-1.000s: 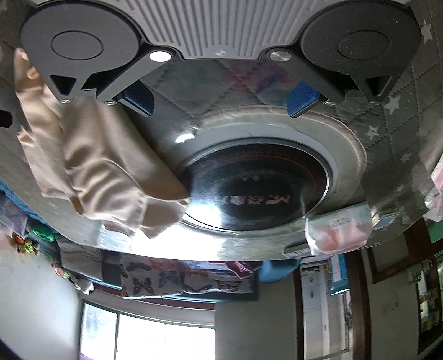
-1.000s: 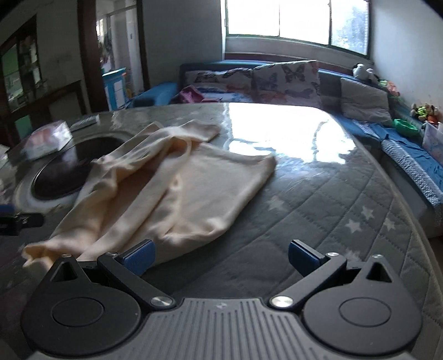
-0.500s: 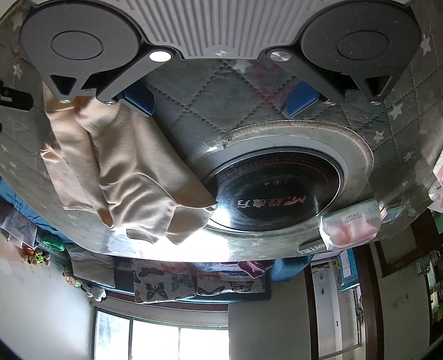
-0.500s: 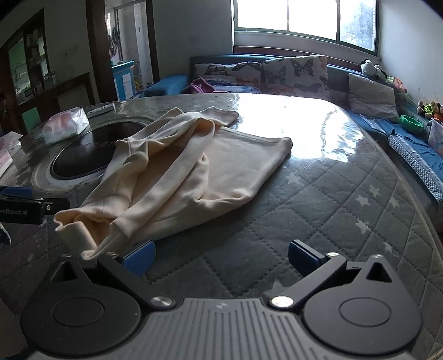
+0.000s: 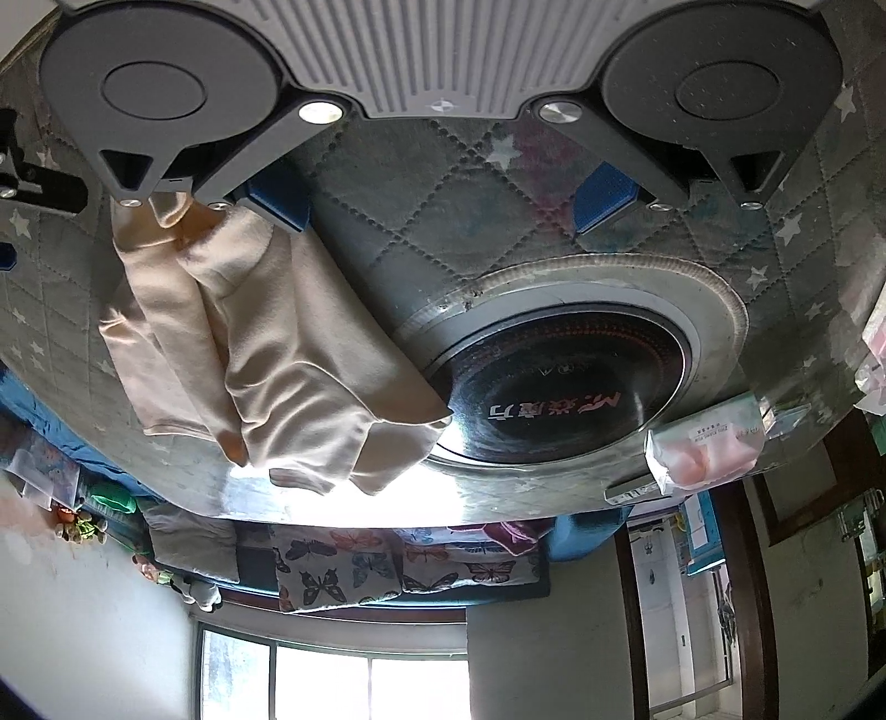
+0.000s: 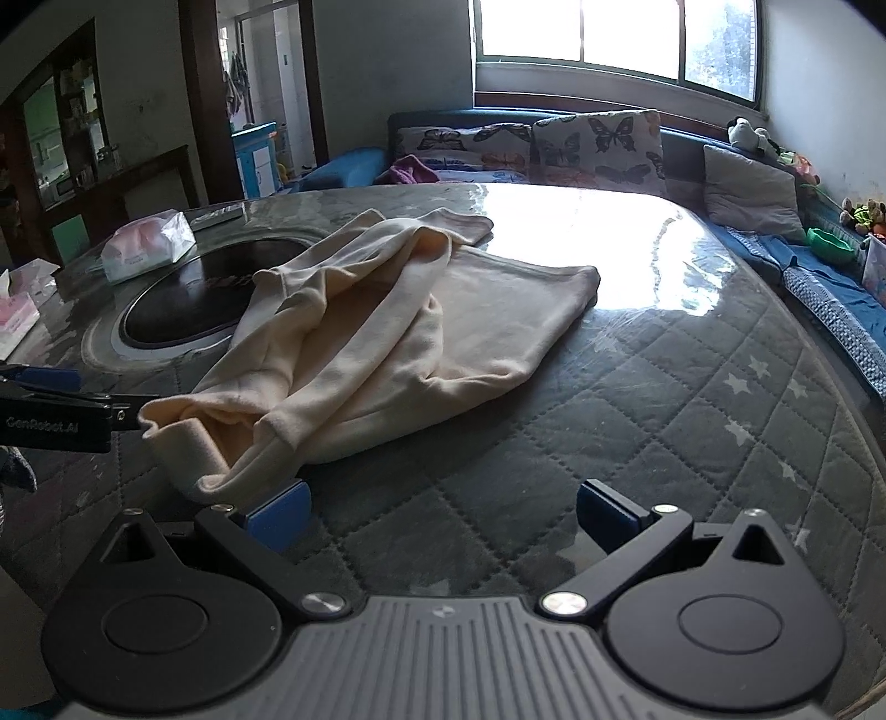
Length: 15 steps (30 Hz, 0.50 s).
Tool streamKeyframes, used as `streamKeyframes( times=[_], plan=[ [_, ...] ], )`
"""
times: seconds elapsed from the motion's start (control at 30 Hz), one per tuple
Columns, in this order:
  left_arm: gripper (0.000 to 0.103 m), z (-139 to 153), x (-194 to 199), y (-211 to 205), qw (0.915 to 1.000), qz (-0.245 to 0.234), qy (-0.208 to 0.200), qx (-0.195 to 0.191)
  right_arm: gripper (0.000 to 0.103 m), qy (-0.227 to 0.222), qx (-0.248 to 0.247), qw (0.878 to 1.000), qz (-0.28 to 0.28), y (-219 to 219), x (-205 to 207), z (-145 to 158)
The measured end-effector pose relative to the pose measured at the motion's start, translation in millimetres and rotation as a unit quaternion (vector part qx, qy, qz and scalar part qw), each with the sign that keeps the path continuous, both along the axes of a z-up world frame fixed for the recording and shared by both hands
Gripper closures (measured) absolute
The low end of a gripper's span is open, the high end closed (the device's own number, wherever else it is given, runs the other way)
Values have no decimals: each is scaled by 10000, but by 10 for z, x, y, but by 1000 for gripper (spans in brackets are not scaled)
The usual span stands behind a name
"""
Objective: Fold clothes
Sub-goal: 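Move both tools over the crumpled cream sweatshirt, approaching its edges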
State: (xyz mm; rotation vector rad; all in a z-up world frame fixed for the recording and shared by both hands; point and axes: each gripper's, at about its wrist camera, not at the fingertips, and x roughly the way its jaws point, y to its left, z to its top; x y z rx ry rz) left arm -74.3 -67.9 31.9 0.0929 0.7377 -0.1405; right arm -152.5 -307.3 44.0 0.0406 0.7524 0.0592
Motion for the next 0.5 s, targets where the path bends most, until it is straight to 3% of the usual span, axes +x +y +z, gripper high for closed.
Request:
streamKeyframes(
  times=[0.5],
  plan=[
    [0,-3,-33,-29,9999,-29,39,102,0,48,-4,9999,163,121,-37,-10]
  ],
)
